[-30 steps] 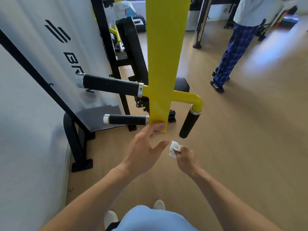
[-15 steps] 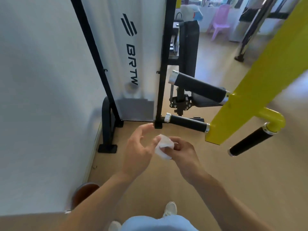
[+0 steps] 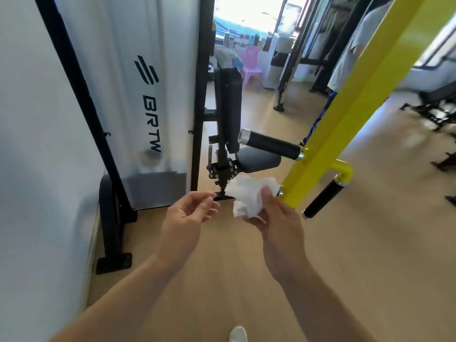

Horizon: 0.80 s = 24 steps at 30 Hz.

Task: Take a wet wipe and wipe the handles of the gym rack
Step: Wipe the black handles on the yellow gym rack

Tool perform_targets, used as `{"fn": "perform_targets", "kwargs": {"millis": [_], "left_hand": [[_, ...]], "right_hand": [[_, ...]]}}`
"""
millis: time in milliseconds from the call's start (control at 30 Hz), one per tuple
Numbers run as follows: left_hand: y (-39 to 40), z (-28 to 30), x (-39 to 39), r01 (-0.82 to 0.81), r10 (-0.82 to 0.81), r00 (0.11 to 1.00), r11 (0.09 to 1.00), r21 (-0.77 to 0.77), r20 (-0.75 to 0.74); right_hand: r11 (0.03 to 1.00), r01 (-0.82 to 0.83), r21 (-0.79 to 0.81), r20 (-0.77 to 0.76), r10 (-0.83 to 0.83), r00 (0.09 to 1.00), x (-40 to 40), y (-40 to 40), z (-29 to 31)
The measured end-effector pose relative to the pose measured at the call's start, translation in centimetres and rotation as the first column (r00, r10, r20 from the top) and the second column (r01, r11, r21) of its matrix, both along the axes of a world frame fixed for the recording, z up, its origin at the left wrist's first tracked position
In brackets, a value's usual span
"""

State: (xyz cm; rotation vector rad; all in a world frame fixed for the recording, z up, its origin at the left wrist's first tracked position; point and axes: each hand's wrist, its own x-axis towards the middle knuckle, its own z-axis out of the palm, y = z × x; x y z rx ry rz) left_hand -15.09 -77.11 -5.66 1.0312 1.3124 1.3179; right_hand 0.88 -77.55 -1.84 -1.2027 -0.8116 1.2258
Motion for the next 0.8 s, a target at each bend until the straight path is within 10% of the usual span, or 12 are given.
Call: {"fn": "perform_targets", "kwargs": {"millis": [100, 200, 367, 633, 800], "left_hand": [[1.5, 2.3, 1.6, 0.091, -0.086, 0.995, 0.990, 0.105, -0.052], [4.0, 4.6, 2.9, 0.140, -0.092, 0.970, 0.969, 0.204, -0.226], [9.6, 7.3, 3.5, 0.160, 0.009, 0.877, 0.938, 0.309, -0.481], [13.4, 5.9, 5.2, -0.007, 0.127, 0.942, 0.934, 0.357, -0.311], [14.0, 5.4, 4.9, -0.042, 0.189, 0.919, 0.920, 0.391, -0.347]], "right_hand": [[0.885, 0.290, 0.363, 0.219, -0.384, 0.897, 2.3, 1.2, 4.5], [0.760, 0.176, 0.626, 0.532, -0.581, 0.616, 4.0, 4.7, 6.6], [0.890, -0.334, 0.311, 0.949, -0.309, 0.062, 4.2, 11.0, 3.5], [0.798, -0.422, 0.429, 0.901, -0.412, 0.136, 2.0, 12.7, 2.5], [0.833, -0.388, 0.395, 0.845, -0.495, -0.203, 4.6, 12.5, 2.9]]}}
